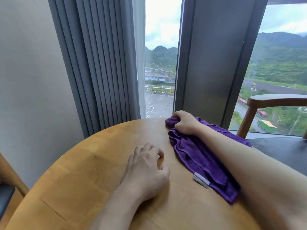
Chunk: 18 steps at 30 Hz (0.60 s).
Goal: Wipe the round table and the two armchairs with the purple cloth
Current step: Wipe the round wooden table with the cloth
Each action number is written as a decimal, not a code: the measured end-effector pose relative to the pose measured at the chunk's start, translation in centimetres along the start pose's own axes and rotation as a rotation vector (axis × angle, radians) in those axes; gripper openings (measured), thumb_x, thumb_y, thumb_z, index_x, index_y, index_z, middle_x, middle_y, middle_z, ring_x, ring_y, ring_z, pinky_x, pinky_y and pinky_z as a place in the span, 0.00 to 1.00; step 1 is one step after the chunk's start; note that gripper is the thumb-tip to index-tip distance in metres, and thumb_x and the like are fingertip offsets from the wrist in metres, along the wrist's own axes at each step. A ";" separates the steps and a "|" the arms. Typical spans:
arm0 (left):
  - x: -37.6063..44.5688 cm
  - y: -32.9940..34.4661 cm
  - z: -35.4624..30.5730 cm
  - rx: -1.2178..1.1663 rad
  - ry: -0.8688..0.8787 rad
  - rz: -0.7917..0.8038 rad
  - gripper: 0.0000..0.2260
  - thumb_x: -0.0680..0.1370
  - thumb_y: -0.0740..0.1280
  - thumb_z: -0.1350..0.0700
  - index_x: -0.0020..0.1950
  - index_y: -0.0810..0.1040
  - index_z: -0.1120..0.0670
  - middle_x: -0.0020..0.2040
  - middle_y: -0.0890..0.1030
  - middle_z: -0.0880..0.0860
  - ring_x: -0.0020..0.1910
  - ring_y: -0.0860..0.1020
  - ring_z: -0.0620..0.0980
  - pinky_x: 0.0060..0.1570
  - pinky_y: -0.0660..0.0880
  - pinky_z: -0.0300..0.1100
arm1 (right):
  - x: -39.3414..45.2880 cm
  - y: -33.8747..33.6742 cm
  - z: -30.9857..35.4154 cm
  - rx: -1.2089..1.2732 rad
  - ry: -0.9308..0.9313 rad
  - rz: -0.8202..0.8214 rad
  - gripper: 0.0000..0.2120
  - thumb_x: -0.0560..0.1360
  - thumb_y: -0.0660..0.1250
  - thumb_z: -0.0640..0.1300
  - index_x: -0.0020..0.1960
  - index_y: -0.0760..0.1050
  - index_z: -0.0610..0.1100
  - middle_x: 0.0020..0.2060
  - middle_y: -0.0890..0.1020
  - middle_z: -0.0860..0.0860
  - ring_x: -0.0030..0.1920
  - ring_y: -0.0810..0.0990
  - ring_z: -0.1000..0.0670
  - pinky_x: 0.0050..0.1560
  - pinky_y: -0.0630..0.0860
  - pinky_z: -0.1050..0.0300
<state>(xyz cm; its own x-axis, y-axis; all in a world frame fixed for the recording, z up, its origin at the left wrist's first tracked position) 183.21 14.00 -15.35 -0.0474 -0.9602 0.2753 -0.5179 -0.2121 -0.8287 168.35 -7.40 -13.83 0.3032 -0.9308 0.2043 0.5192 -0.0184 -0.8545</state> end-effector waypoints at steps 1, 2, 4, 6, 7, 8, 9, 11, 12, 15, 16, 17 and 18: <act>0.1 0.0 0.0 0.005 -0.001 0.009 0.15 0.75 0.59 0.45 0.61 0.72 0.41 0.62 0.69 0.38 0.63 0.63 0.41 0.63 0.63 0.40 | 0.8 0.4 0.5 -0.005 0.021 0.013 0.19 0.69 0.63 0.37 0.58 0.80 0.46 0.56 0.81 0.48 0.58 0.79 0.46 0.60 0.73 0.55; 0.2 0.1 0.0 0.011 -0.003 0.019 0.15 0.75 0.59 0.45 0.61 0.71 0.41 0.62 0.69 0.38 0.63 0.62 0.41 0.62 0.62 0.39 | 1.5 0.9 0.9 -0.004 0.032 0.031 0.19 0.70 0.63 0.39 0.59 0.80 0.47 0.57 0.82 0.48 0.59 0.79 0.46 0.61 0.74 0.54; 0.2 0.2 -0.1 0.021 -0.004 0.045 0.15 0.73 0.59 0.45 0.60 0.71 0.40 0.62 0.68 0.38 0.63 0.62 0.42 0.60 0.60 0.39 | 2.2 1.7 1.7 -0.003 0.034 0.068 0.21 0.71 0.61 0.40 0.61 0.80 0.50 0.60 0.82 0.50 0.61 0.78 0.47 0.65 0.73 0.53; 0.1 0.1 -0.3 0.006 -0.002 0.067 0.16 0.73 0.58 0.45 0.60 0.71 0.40 0.61 0.68 0.38 0.64 0.62 0.42 0.60 0.59 0.39 | 2.2 2.0 2.1 -0.011 0.007 0.083 0.25 0.71 0.61 0.38 0.64 0.79 0.53 0.64 0.81 0.52 0.64 0.77 0.48 0.66 0.70 0.55; 0.0 0.0 -0.3 -0.010 -0.004 0.071 0.16 0.73 0.58 0.45 0.60 0.71 0.40 0.61 0.68 0.38 0.64 0.62 0.42 0.61 0.59 0.39 | 1.7 2.1 2.3 -0.010 -0.019 0.086 0.27 0.71 0.61 0.37 0.65 0.79 0.54 0.65 0.81 0.53 0.66 0.76 0.49 0.67 0.69 0.58; 0.1 -0.2 -0.2 -0.014 -0.015 0.066 0.16 0.73 0.58 0.44 0.60 0.72 0.41 0.61 0.68 0.38 0.65 0.62 0.43 0.62 0.59 0.39 | 1.0 2.1 2.6 -0.004 -0.058 0.096 0.29 0.70 0.61 0.35 0.66 0.79 0.55 0.66 0.81 0.55 0.66 0.76 0.51 0.68 0.67 0.60; 0.1 -0.4 0.1 0.013 -0.042 0.048 0.17 0.73 0.58 0.44 0.62 0.71 0.41 0.63 0.68 0.40 0.67 0.62 0.44 0.65 0.59 0.41 | 0.1 2.2 2.7 0.005 -0.105 0.117 0.30 0.69 0.61 0.33 0.66 0.80 0.55 0.65 0.80 0.56 0.66 0.76 0.53 0.69 0.66 0.62; 0.1 -0.8 1.3 0.153 -0.170 0.011 0.22 0.74 0.56 0.41 0.68 0.68 0.43 0.69 0.66 0.45 0.72 0.59 0.50 0.74 0.52 0.51 | -2.1 1.8 2.5 0.049 -0.180 0.156 0.31 0.67 0.61 0.30 0.63 0.82 0.54 0.61 0.82 0.59 0.62 0.76 0.58 0.65 0.66 0.71; 0.0 -1.1 2.1 0.215 -0.253 0.010 0.26 0.75 0.55 0.40 0.72 0.65 0.46 0.73 0.64 0.49 0.75 0.56 0.52 0.76 0.46 0.56 | -3.0 1.2 2.1 0.086 -0.196 0.153 0.30 0.67 0.61 0.29 0.61 0.83 0.53 0.58 0.83 0.60 0.59 0.78 0.60 0.60 0.66 0.75; -0.5 -1.0 3.4 0.258 -0.370 0.074 0.32 0.78 0.52 0.38 0.79 0.55 0.51 0.79 0.55 0.54 0.79 0.48 0.56 0.76 0.40 0.59 | -4.1 -0.9 0.1 0.179 -0.142 0.079 0.27 0.67 0.61 0.27 0.51 0.85 0.54 0.46 0.86 0.62 0.48 0.83 0.62 0.47 0.71 0.76; -0.6 -0.9 3.3 0.258 -0.368 0.098 0.32 0.79 0.51 0.39 0.80 0.53 0.52 0.80 0.53 0.55 0.79 0.46 0.56 0.77 0.38 0.58 | -3.7 -1.2 -0.3 0.181 -0.107 0.054 0.27 0.68 0.61 0.27 0.49 0.84 0.55 0.45 0.86 0.62 0.46 0.83 0.62 0.44 0.71 0.76; -0.6 -0.7 3.0 0.256 -0.355 0.119 0.32 0.80 0.50 0.41 0.80 0.51 0.54 0.81 0.50 0.56 0.80 0.44 0.56 0.76 0.37 0.58 | -2.9 -1.2 -0.4 0.163 -0.074 0.033 0.27 0.68 0.61 0.27 0.50 0.84 0.55 0.45 0.85 0.61 0.47 0.82 0.62 0.44 0.71 0.75; -0.5 -0.5 2.7 0.244 -0.333 0.140 0.31 0.80 0.49 0.42 0.81 0.50 0.55 0.81 0.48 0.56 0.80 0.43 0.55 0.76 0.36 0.57 | -1.8 -0.9 -0.3 0.125 -0.045 0.020 0.26 0.69 0.61 0.28 0.53 0.84 0.55 0.47 0.85 0.60 0.49 0.82 0.59 0.46 0.70 0.73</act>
<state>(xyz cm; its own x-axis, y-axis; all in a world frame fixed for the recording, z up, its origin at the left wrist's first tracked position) 185.77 14.11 -16.43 0.1957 -0.9806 0.0135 -0.3066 -0.0743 -0.9489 167.12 -5.77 -13.53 0.3488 -0.9129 0.2119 0.6075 0.0481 -0.7928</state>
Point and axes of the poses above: each hand's wrist, its own x-axis towards the middle knuckle, its own y-axis out of the palm, z = x × y, the point moved 5 cm from there along x, towards the middle knuckle
